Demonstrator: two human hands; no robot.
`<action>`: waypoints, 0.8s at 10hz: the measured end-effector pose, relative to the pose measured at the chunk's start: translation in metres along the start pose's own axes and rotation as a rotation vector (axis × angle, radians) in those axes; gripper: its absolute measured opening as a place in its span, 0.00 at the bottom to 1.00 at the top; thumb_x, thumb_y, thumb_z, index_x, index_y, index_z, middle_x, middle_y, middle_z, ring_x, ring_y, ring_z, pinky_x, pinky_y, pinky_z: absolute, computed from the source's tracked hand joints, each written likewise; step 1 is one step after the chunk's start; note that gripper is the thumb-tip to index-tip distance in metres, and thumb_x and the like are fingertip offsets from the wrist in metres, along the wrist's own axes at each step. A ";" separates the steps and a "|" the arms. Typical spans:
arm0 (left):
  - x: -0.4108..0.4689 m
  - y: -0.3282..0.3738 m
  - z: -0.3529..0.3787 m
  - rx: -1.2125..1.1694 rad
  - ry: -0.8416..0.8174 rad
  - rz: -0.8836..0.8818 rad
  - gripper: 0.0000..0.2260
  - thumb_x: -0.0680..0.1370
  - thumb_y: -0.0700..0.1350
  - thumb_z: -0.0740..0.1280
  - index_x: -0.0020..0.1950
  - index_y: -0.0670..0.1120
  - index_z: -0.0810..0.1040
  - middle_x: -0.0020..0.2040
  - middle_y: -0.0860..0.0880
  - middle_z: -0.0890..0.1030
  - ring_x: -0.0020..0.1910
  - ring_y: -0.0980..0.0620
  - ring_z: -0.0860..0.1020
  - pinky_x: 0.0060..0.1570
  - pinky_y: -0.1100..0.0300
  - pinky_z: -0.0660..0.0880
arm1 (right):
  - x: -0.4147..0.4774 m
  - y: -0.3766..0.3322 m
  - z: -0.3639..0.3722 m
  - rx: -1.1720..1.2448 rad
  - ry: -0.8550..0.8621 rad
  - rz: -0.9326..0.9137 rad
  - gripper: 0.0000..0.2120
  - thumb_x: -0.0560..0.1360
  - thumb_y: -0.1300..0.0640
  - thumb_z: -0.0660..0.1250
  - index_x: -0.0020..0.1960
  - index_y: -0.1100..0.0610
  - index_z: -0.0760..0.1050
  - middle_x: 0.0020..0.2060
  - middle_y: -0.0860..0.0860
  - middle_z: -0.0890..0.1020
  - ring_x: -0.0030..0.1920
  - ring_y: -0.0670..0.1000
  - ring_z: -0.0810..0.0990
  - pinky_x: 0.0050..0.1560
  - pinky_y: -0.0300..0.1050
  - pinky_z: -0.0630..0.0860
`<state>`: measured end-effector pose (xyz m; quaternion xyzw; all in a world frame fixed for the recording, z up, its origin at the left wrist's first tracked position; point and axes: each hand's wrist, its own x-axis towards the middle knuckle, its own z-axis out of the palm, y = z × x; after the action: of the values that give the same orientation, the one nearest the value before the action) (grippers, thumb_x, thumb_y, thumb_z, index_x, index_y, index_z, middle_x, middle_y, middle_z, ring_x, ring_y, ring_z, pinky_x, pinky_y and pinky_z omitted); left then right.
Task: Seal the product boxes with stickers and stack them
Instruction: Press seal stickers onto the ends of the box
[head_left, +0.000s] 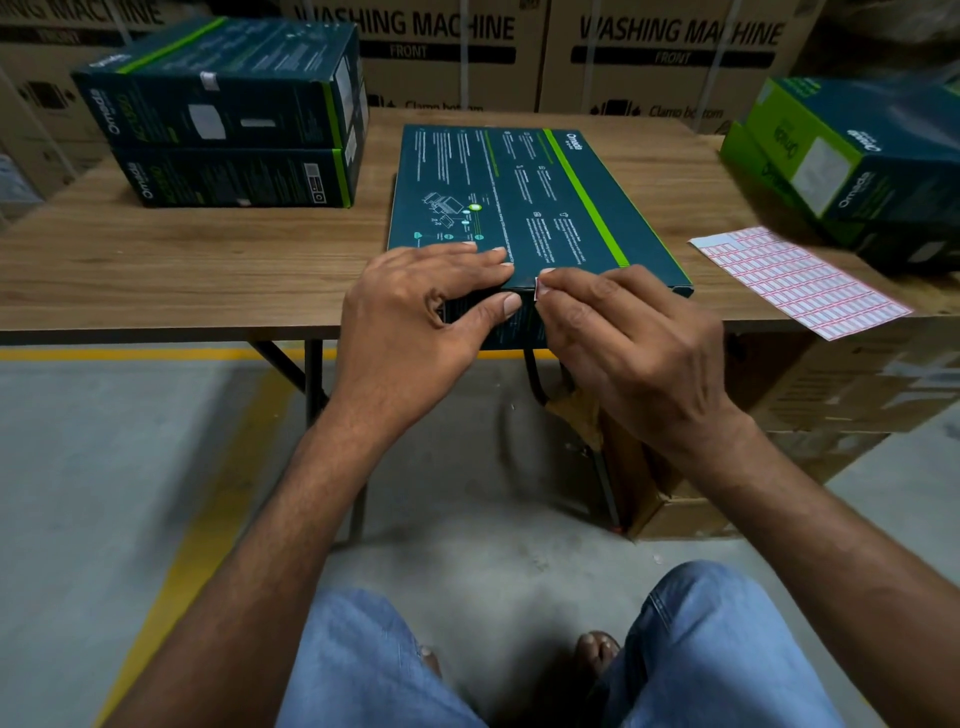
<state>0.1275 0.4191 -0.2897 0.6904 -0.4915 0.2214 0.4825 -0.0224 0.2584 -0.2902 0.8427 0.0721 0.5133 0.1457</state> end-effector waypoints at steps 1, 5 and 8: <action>0.000 0.000 0.000 -0.009 -0.007 -0.004 0.11 0.76 0.51 0.78 0.56 0.48 0.89 0.57 0.54 0.87 0.62 0.57 0.83 0.63 0.44 0.78 | -0.001 0.001 0.000 0.012 -0.005 0.004 0.07 0.81 0.62 0.70 0.56 0.62 0.86 0.58 0.54 0.87 0.43 0.59 0.84 0.45 0.52 0.82; 0.000 0.001 -0.001 -0.018 -0.015 -0.025 0.12 0.76 0.51 0.78 0.56 0.48 0.89 0.58 0.54 0.87 0.62 0.57 0.83 0.64 0.44 0.78 | 0.002 -0.001 -0.001 0.232 0.037 0.264 0.08 0.82 0.59 0.69 0.55 0.61 0.86 0.54 0.53 0.87 0.46 0.58 0.85 0.49 0.51 0.80; 0.000 0.002 -0.002 -0.016 -0.018 -0.026 0.12 0.76 0.52 0.78 0.56 0.48 0.89 0.57 0.55 0.87 0.62 0.58 0.83 0.65 0.44 0.78 | 0.020 0.000 -0.007 0.309 -0.183 0.484 0.08 0.82 0.52 0.69 0.54 0.55 0.85 0.55 0.48 0.85 0.52 0.54 0.82 0.52 0.50 0.76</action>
<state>0.1263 0.4206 -0.2878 0.6947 -0.4886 0.2051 0.4864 -0.0193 0.2656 -0.2700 0.8904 -0.0672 0.4378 -0.1052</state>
